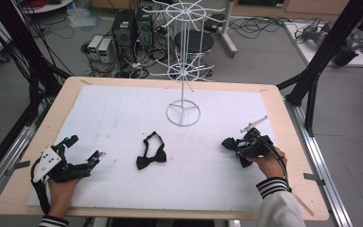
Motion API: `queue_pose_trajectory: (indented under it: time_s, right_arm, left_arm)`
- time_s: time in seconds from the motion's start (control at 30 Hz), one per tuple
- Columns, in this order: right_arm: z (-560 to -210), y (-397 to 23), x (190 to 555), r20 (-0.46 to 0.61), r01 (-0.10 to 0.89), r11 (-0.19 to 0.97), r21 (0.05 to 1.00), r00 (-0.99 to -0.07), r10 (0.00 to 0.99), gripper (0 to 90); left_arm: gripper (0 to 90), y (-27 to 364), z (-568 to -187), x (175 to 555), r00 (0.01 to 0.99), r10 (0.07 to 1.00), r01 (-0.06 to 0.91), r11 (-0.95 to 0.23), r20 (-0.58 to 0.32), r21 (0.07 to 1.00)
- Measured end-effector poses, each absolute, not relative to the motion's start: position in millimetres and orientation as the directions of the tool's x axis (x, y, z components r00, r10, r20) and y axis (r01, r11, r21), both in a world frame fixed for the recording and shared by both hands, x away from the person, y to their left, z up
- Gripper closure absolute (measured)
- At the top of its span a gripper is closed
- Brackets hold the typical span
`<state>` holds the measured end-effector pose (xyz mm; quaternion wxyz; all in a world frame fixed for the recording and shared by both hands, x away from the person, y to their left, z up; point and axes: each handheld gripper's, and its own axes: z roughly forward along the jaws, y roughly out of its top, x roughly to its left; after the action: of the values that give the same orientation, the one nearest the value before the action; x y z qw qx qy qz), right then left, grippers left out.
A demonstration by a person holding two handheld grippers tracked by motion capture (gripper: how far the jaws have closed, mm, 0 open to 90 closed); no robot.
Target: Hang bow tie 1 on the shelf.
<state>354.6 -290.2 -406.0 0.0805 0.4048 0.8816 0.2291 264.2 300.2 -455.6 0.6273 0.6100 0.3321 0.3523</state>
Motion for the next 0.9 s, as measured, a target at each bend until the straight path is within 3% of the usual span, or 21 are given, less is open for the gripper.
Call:
queue_pose_trajectory:
  time_s: [0.6, 0.9]
  right_arm:
    - [-386.2, -296.3, 350.3, 0.127, 0.591, 0.421, 0.689, -0.67, 0.732, 75.2]
    - [-379.0, -298.9, 347.5, 0.125, 0.546, 0.369, 0.752, -0.668, 0.733, 75.2]
  left_arm:
    - [1.7, 300.1, -455.6, 264.0, 0.531, 0.847, -0.035, 0.004, 0.015, 0.999]
    - [1.7, 299.9, -455.6, 264.0, 0.531, 0.847, -0.036, 0.004, 0.016, 0.999]
